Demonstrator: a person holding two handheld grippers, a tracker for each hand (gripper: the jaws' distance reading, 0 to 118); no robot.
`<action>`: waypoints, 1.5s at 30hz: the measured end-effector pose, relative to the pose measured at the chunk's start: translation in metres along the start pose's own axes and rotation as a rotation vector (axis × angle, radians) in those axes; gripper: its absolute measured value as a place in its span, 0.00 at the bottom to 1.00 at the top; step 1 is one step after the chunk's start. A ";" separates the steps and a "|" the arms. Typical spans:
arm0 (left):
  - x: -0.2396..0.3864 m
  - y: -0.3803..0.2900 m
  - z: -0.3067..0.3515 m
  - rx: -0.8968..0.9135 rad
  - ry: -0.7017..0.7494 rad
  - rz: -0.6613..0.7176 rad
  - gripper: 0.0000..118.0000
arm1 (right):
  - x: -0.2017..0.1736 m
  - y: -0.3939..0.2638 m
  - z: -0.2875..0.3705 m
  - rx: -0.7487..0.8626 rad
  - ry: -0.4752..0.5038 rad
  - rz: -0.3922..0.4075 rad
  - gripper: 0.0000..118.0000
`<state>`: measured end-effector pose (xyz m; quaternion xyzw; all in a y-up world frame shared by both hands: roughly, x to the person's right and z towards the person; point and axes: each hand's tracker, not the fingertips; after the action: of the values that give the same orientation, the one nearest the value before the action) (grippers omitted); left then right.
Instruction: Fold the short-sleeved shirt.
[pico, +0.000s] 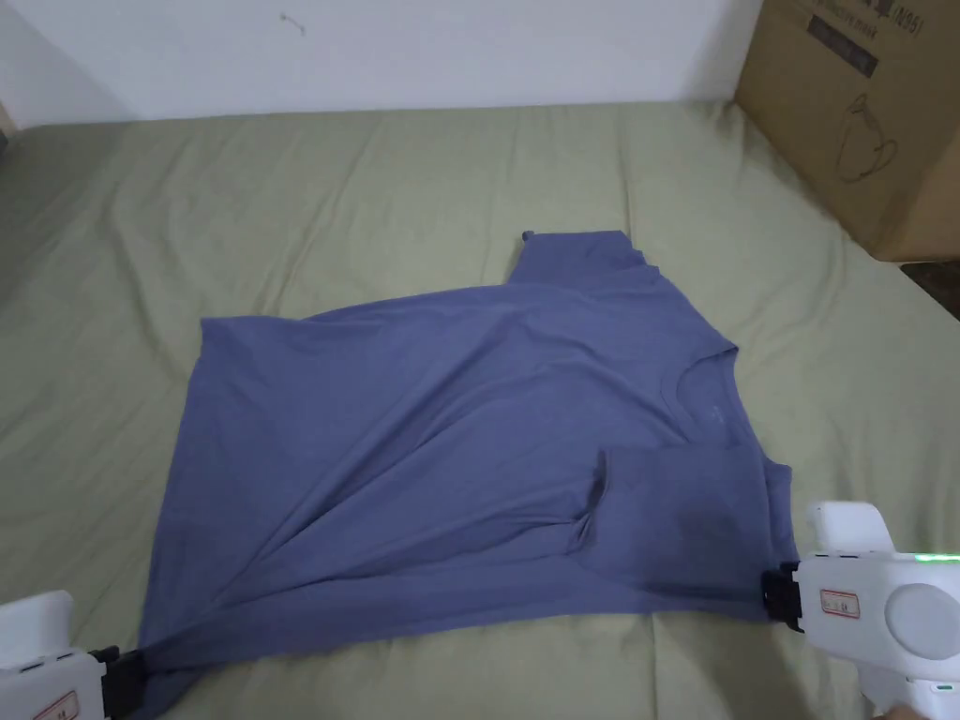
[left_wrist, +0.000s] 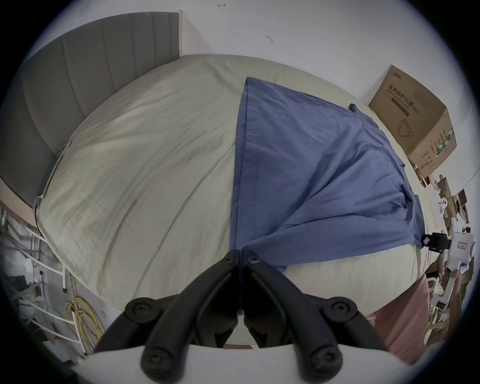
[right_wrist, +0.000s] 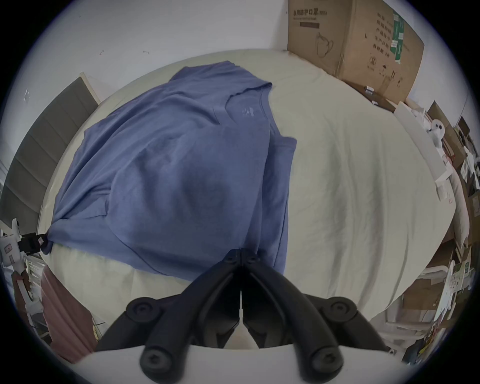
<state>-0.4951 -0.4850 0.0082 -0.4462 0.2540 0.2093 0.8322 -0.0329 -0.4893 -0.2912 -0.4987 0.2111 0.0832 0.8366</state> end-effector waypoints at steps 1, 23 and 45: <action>0.002 0.000 0.000 0.001 0.002 -0.006 0.01 | 0.001 0.001 0.003 0.016 0.003 -0.005 0.00; 0.032 0.149 -0.047 0.055 0.071 -0.194 0.69 | -0.007 0.141 -0.052 0.024 -0.028 -0.034 0.22; -0.013 0.060 -0.042 0.011 -0.099 0.067 0.95 | -0.023 0.017 0.027 0.051 0.108 -0.099 0.02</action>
<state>-0.5500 -0.4912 -0.0418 -0.4219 0.2287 0.2576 0.8386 -0.0524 -0.4559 -0.2839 -0.4909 0.2329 0.0094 0.8395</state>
